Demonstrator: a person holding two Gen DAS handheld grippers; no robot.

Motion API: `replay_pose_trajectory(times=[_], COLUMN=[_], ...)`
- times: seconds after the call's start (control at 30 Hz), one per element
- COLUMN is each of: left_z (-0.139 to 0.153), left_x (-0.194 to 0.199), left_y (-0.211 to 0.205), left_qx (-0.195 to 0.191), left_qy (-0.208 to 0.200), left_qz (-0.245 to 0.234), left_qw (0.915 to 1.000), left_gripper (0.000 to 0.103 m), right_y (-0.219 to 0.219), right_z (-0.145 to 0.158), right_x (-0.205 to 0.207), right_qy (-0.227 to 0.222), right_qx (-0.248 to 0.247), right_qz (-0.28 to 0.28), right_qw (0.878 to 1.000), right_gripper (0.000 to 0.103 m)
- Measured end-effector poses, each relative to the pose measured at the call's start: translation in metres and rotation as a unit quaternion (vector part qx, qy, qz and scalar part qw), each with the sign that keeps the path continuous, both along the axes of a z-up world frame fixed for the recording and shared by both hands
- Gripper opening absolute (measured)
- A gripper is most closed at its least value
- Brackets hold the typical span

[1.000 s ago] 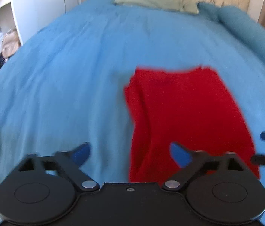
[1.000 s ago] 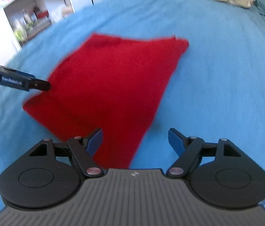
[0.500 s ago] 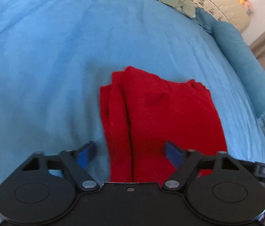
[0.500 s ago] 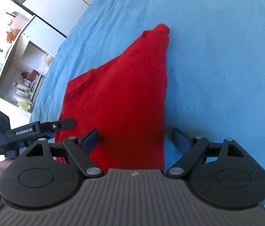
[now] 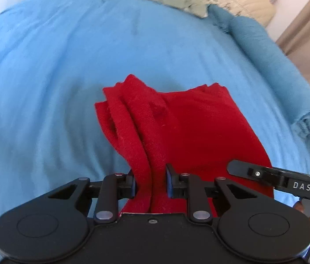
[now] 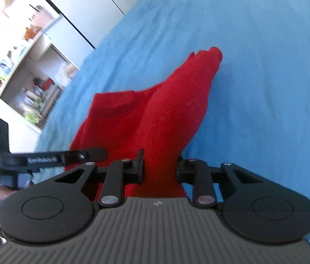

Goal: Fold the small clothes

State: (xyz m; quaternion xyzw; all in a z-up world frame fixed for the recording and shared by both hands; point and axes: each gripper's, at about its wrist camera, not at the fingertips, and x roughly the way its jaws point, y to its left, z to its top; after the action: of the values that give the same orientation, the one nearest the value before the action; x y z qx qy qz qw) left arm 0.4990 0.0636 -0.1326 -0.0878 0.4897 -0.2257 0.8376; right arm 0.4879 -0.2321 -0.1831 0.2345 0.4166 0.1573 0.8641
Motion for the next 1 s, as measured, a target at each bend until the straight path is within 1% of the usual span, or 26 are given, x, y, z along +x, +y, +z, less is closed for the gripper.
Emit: replay_pose_trajectory(times=[0.1,0.2,0.27,0.33,0.37,0.43,0.5,0.57,0.6,0.63,0.7,0.73,0.77,0.8,0.83,0.87,0.93,0.97,1.0], left_z=[0.022,0.034,0.033,0.028,0.021,0.005,-0.013,-0.028,-0.031,-0.033,-0.036,-0.035,-0.032,-0.028,-0.021,-0.014,-0.002,0.002,0.001], left_x=[-0.023,-0.045,-0.063,-0.084,-0.092,-0.108,-0.12,-0.126,-0.126,-0.126,-0.123,-0.123,-0.126,-0.13,-0.135,-0.14,-0.147,-0.149,-0.149], left_y=[-0.01,-0.024,-0.036,-0.053,-0.061,-0.077,-0.087,-0.091,-0.09,-0.086,-0.087,-0.088,-0.089,-0.09,-0.091,-0.09,-0.087,-0.089,-0.09], left_qx=[-0.001,-0.011,-0.016,-0.007,-0.001,0.012,0.027,0.05,0.05,0.044,0.044,0.049,0.057,0.068,0.083,0.098,0.113,0.117,0.124], left_qy=[-0.017,-0.011,-0.002,0.004,0.011,0.025,0.033,0.017,0.011,0.007,0.004,-0.001,-0.007,-0.013,-0.024,-0.037,-0.062,-0.067,-0.066], left_qz=[-0.011,-0.018,-0.024,-0.035,-0.042,-0.052,-0.056,-0.045,-0.041,-0.037,-0.035,-0.035,-0.033,-0.029,-0.024,-0.018,-0.014,-0.015,-0.015], left_qw=[0.9998,0.9997,0.9996,0.9993,0.9991,0.9982,0.9975,0.9976,0.9979,0.9983,0.9984,0.9982,0.9978,0.9972,0.996,0.9943,0.9915,0.9907,0.99], left_gripper=[0.026,0.026,0.027,0.027,0.027,0.027,0.027,0.028,0.029,0.031,0.036,0.041,0.046,0.05,0.062,0.078,0.092,0.092,0.092], right_y=[-0.006,-0.021,-0.032,-0.042,-0.048,-0.06,-0.071,-0.076,-0.078,-0.081,-0.087,-0.088,-0.089,-0.088,-0.09,-0.092,-0.09,-0.089,-0.091], right_z=[0.022,0.041,0.052,0.058,0.057,0.051,0.031,0.009,-0.003,-0.013,-0.027,-0.032,-0.035,-0.036,-0.036,-0.033,-0.017,-0.007,0.0], right_x=[-0.016,-0.042,-0.063,-0.086,-0.098,-0.116,-0.134,-0.147,-0.154,-0.161,-0.171,-0.172,-0.172,-0.171,-0.172,-0.172,-0.172,-0.172,-0.176], right_qy=[-0.016,-0.02,-0.016,-0.008,-0.001,0.018,0.042,0.06,0.065,0.06,0.046,0.046,0.044,0.041,0.041,0.043,0.037,0.026,0.018], right_qx=[0.002,0.011,0.007,-0.005,-0.014,-0.025,-0.024,-0.028,-0.033,-0.033,-0.017,-0.013,-0.014,-0.017,-0.018,-0.021,-0.046,-0.059,-0.072], right_qz=[-0.002,-0.008,-0.008,-0.006,-0.005,-0.004,-0.011,-0.014,-0.018,-0.024,-0.039,-0.044,-0.046,-0.05,-0.054,-0.058,-0.071,-0.076,-0.081], right_qw=[1.0,1.0,1.0,1.0,1.0,1.0,0.999,0.998,0.997,0.997,0.998,0.998,0.998,0.998,0.998,0.997,0.996,0.995,0.994], right_gripper=[0.039,0.039,0.039,0.039,0.04,0.04,0.04,0.041,0.041,0.043,0.048,0.053,0.061,0.065,0.076,0.086,0.096,0.102,0.103])
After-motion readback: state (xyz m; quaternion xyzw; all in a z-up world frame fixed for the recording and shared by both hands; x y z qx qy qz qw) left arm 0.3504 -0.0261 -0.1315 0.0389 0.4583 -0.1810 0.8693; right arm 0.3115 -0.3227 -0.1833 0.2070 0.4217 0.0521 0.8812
